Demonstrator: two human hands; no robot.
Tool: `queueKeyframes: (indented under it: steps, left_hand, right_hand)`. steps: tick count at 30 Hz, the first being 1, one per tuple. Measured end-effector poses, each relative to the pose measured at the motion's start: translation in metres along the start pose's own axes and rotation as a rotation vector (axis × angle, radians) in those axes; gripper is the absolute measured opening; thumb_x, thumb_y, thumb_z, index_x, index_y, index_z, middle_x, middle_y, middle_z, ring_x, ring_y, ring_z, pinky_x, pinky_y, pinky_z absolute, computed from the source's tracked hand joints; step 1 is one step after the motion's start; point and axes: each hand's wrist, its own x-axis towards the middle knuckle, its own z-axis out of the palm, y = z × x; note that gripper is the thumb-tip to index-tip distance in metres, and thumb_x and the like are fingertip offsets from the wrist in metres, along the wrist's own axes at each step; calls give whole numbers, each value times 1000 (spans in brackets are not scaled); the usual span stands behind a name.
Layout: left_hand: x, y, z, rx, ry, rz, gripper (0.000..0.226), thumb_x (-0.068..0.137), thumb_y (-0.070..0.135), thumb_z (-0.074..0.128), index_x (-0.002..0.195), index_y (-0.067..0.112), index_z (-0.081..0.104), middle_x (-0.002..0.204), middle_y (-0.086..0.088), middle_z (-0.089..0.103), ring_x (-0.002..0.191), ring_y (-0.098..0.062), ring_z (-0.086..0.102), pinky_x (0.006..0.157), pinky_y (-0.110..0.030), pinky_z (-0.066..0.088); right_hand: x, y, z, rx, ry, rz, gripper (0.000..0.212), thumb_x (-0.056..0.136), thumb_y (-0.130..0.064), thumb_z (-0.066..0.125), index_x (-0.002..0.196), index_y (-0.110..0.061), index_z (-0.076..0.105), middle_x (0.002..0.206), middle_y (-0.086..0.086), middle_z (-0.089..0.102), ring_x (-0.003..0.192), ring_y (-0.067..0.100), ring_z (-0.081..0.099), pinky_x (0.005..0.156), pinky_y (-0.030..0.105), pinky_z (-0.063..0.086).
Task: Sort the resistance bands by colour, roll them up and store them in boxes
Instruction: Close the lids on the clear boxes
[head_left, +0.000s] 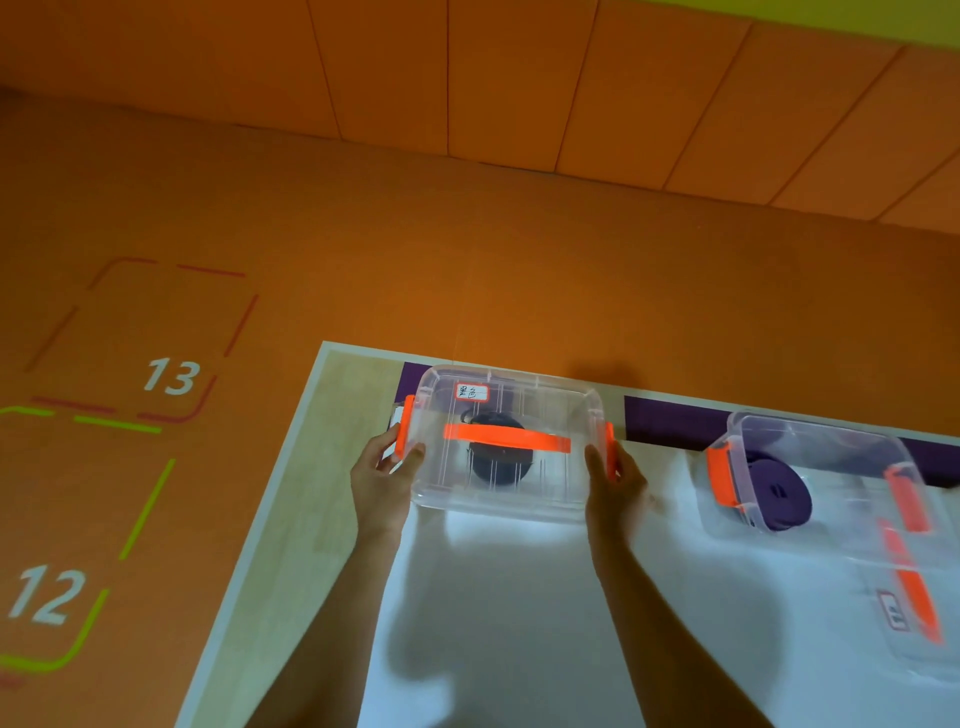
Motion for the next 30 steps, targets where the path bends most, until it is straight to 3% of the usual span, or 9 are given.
queueKeyframes:
  steps: [4,9,14,16,19,21,26,30]
  left_hand:
    - [2,4,-1,132,37,64,34,86,23,87,118,16,76,119,-2,77,107,-22,71,96,-41,59]
    - [11,13,0,242,2,99,35,85,21,87,102,12,58,104,-6,73,94,-24,72,90,-42,64]
    - [4,17,-3,206,-78,194,45,92,19,81,135,18,67,118,7,72,99,-9,69,92,-28,56]
    - [0,17,-4,258,-66,259,34,94,17,79,127,13,75,112,2,78,91,-7,70,92,-29,59]
    - [-6,18,-2,298,-22,315,22,93,13,79,114,9,81,106,-2,80,86,-10,72,90,-35,63]
    - [-8,18,-1,314,-13,315,21,94,15,79,114,10,81,103,-1,81,84,-15,74,88,-38,64]
    - [-8,26,-2,543,-31,421,29,97,20,76,124,12,72,121,-8,76,108,-27,73,101,-41,56]
    - [-22,47,2,963,-41,659,45,90,12,81,132,6,66,130,-18,71,120,-38,68,100,-49,57]
  right_hand:
    - [-4,-4,2,-57,14,-43,39,98,-27,71,114,9,70,86,17,68,78,25,62,78,46,60]
    - [-2,-13,-1,-120,5,-47,36,96,-27,74,111,6,73,89,13,71,86,40,71,83,51,62]
    - [-3,-17,-2,-197,11,-63,36,97,-28,73,115,3,73,103,21,77,93,37,73,88,50,62]
    - [-3,-19,1,-198,26,-61,32,97,-26,74,112,3,74,99,19,77,89,35,73,82,40,61]
    - [-4,-23,2,-231,59,-61,26,97,-23,74,106,2,77,90,15,76,78,25,68,68,13,40]
    - [-6,-25,2,-266,59,-87,26,97,-22,73,108,1,76,90,15,77,77,22,65,66,9,33]
    - [-10,-35,-14,-405,-91,-211,34,103,-24,65,131,-5,67,115,15,76,97,25,72,83,36,59]
    - [-16,-41,-54,-623,-177,-350,41,105,-34,60,142,-14,61,134,11,69,117,30,69,96,44,58]
